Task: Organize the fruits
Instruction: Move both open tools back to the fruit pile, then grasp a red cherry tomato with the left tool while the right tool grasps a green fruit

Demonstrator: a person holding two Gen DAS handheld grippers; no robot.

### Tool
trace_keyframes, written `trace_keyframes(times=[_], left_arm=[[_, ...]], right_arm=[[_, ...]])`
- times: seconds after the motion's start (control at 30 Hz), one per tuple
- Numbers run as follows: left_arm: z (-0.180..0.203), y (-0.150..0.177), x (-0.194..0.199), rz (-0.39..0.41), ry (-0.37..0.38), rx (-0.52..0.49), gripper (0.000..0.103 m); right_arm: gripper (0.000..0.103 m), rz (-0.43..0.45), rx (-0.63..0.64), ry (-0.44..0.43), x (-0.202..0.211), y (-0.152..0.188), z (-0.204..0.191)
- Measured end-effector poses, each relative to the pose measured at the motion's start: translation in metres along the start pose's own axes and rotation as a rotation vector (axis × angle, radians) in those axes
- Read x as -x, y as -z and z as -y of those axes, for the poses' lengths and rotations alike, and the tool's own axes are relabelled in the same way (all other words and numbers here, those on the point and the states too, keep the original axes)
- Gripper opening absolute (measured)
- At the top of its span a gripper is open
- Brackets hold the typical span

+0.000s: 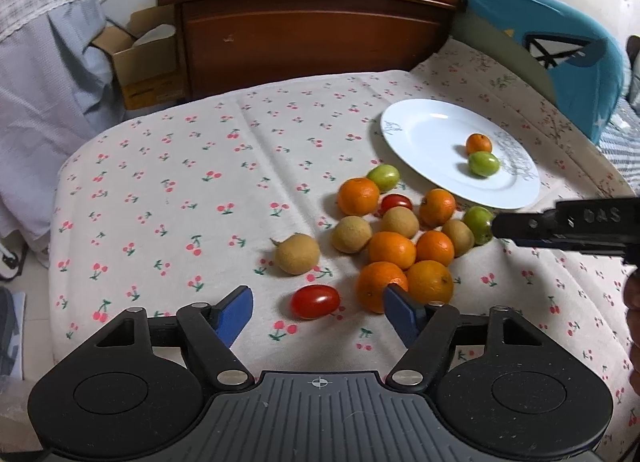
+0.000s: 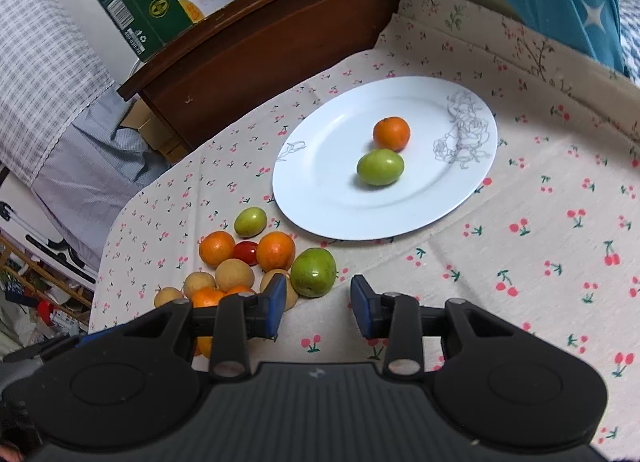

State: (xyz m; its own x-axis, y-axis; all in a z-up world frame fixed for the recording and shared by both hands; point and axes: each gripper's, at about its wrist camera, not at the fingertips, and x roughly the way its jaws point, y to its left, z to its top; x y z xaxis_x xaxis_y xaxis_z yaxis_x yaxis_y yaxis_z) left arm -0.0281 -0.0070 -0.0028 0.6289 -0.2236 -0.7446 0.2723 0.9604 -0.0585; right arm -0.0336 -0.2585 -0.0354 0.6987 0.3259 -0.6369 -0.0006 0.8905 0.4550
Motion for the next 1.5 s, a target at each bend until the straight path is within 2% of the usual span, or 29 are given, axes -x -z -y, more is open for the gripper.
trace_keyframes(times=[0.2,0.37,0.63,0.7,0.83,1.0,1.03,1.1,1.17,1.5], left_arm=[[0.001,0.001,-0.003,0.004,0.033,-0.011,0.068],[-0.004,0.002,-0.003,-0.01,0.076,-0.002,0.055],[-0.024,0.001,0.001,-0.001,0.047,0.062,0.052],[-0.022,0.002,-0.003,-0.013,0.045,0.054,0.052],[-0.018,0.002,-0.01,-0.03,0.03,0.036,0.044],[-0.014,0.001,-0.017,-0.02,0.018,0.021,0.044],[-0.012,0.001,-0.017,-0.017,0.016,0.013,0.042],[-0.009,0.002,-0.017,-0.019,0.03,-0.002,0.031],[-0.008,0.002,-0.017,-0.016,0.036,-0.009,0.026],[-0.011,0.0,-0.009,0.014,0.021,0.019,0.026]], right_arm=[[0.037,-0.002,-0.029,-0.014,-0.008,-0.004,0.001],[0.037,-0.014,-0.042,-0.015,-0.015,-0.005,0.001],[0.034,-0.02,-0.049,-0.015,-0.022,-0.006,0.002],[0.034,-0.018,-0.048,-0.016,-0.023,-0.007,0.001],[0.034,-0.016,-0.042,-0.014,-0.024,-0.008,0.0],[0.033,-0.015,-0.046,-0.015,-0.025,-0.008,0.0],[0.032,-0.015,-0.044,-0.014,-0.025,-0.008,0.0],[0.029,-0.016,-0.044,-0.012,-0.025,-0.009,0.0],[0.029,-0.018,-0.049,-0.014,-0.025,-0.009,0.002],[0.032,-0.017,-0.041,-0.006,-0.025,-0.009,0.0]])
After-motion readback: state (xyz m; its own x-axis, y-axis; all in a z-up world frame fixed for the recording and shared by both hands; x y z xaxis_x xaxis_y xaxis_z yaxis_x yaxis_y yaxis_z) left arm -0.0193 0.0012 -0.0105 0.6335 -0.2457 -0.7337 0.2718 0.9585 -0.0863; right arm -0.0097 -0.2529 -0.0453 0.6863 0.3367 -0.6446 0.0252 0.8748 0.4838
